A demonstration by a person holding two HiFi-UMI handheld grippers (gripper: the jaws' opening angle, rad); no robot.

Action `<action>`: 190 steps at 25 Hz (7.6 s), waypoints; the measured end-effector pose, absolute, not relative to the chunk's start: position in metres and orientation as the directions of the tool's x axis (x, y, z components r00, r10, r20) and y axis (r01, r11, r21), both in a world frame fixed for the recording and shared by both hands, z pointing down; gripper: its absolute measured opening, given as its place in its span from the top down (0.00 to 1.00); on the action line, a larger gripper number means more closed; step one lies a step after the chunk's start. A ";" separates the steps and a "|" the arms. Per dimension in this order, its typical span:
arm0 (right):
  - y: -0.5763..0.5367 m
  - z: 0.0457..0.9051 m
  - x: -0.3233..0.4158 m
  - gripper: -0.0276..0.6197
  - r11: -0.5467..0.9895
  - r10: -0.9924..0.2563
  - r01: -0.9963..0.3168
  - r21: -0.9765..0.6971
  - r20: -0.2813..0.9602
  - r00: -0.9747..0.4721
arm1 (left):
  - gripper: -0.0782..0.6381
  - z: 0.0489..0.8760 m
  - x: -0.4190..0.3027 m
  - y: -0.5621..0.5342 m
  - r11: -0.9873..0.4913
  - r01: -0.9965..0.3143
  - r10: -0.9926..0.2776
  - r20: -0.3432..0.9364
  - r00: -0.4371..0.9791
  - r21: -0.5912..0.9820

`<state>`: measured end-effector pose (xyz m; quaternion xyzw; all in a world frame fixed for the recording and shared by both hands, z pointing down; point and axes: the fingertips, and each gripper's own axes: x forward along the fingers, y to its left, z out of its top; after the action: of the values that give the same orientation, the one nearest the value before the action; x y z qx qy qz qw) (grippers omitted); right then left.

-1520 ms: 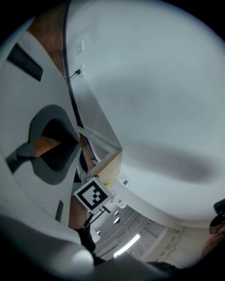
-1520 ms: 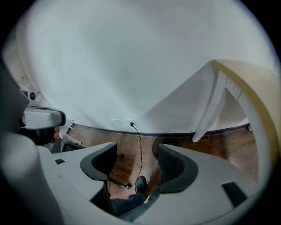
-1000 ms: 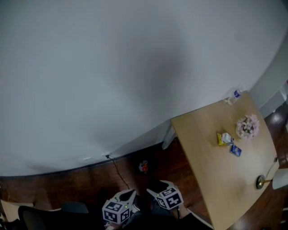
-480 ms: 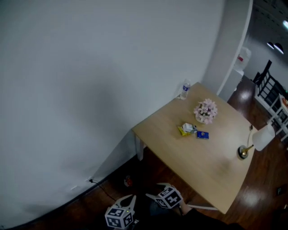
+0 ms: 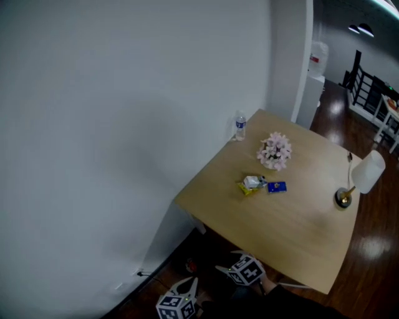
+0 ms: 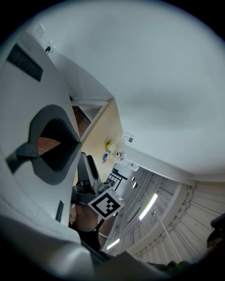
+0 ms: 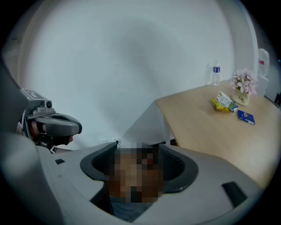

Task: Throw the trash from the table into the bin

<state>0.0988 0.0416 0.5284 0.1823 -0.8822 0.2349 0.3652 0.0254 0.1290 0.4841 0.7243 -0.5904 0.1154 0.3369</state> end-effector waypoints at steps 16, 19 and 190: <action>-0.240 0.574 0.306 0.49 0.613 -0.454 -0.781 -0.116 0.757 -0.469 | 0.88 0.491 0.163 -0.104 -0.359 -0.873 -0.570 0.663 0.485 0.330; -0.287 0.578 0.331 0.49 0.625 -0.489 -0.778 -0.057 0.749 -0.448 | 0.88 0.493 0.181 -0.122 -0.379 -0.862 -0.535 0.680 0.501 0.337; -0.334 0.566 0.248 0.42 0.729 -0.484 -0.683 -0.035 0.679 -0.552 | 0.89 0.497 0.137 -0.132 -0.369 -0.886 -0.545 0.706 0.452 0.281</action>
<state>0.2475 -0.3336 0.5659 0.3362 -0.8681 0.1493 0.3332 0.1370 -0.1320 0.4969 0.7859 -0.4550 0.2589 0.3289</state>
